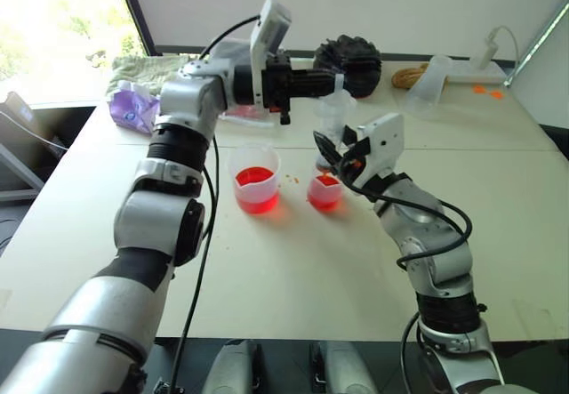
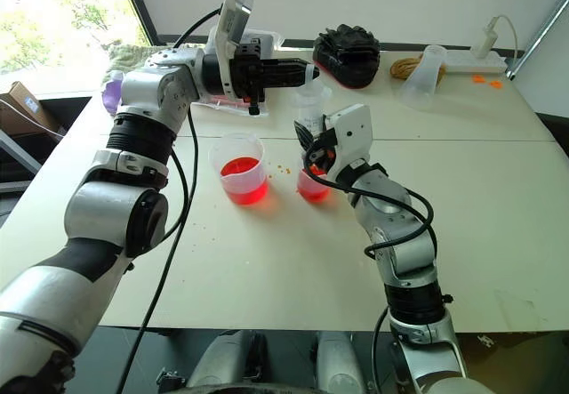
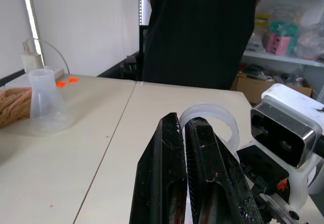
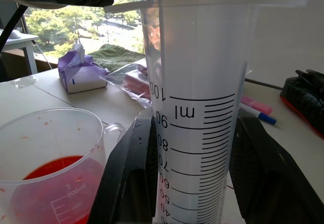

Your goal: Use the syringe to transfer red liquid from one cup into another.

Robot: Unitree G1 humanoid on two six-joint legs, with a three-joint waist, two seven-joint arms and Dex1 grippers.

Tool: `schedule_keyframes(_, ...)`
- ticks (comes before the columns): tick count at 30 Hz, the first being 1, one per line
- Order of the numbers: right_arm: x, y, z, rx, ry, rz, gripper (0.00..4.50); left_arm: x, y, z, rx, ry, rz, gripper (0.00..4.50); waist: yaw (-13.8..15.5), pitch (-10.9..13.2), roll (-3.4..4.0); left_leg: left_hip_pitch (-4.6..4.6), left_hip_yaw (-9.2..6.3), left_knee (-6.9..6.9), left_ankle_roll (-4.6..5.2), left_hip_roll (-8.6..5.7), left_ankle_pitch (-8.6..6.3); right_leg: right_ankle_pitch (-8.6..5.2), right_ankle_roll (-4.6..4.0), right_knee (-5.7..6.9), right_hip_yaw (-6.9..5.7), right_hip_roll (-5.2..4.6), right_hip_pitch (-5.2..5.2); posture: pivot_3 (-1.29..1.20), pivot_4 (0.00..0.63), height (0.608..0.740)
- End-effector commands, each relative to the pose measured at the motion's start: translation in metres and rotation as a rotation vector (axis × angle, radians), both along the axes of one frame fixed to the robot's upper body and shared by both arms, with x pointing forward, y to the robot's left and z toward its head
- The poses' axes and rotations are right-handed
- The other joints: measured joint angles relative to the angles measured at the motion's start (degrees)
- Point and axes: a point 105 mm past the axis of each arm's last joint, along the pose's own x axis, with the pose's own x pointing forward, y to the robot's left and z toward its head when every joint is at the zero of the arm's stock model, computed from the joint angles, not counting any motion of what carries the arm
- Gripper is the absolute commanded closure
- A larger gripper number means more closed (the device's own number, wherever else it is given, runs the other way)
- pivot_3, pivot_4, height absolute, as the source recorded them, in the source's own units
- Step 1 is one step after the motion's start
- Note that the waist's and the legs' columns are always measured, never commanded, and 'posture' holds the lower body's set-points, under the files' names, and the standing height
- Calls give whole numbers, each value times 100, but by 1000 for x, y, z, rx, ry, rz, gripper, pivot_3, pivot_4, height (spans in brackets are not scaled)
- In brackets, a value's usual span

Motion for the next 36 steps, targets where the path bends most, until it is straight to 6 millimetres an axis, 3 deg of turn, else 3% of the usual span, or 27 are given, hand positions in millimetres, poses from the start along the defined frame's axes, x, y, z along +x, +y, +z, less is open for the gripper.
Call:
schedule_keyframes(1, -9, -14, 38, 39, -125, -42, 3200, -10, -12, -9, 21, 24, -74, 4459, 0, 0, 0, 0, 0, 0, 0, 0, 0, 0, 0, 0, 0, 0, 0, 0, 150, 740)
schedule_keyframes(14, -14, -24, 46, 26, -128, -70, 3200, -10, -15, -14, 10, 51, -71, 4459, 2, 0, 0, 0, -1, 1, 0, 0, 0, 0, 0, 0, 0, 0, 1, 0, 150, 740)
schedule_keyframes(22, -13, -19, 42, 27, -120, -62, 3200, -9, -15, -5, -5, 70, -69, 4459, 3, 0, 0, 0, -1, 1, 0, 0, 0, 0, 0, 0, 0, 0, 1, 0, 150, 740)
schedule_keyframes(30, -14, -16, 43, 28, -122, -53, 3200, -13, -9, -5, 4, 45, -70, 1800, 2, 0, 1, 1, -1, 1, 0, 0, 0, 0, 0, 0, 0, 0, 1, 0, 150, 740)
schedule_keyframes(36, -16, -14, 46, 42, -123, -46, 3200, -11, 2, 4, -25, 24, -39, 1800, 4, 0, 1, 1, -1, 1, 0, 0, 0, 0, 0, 1, 0, 0, 1, 0, 150, 740)
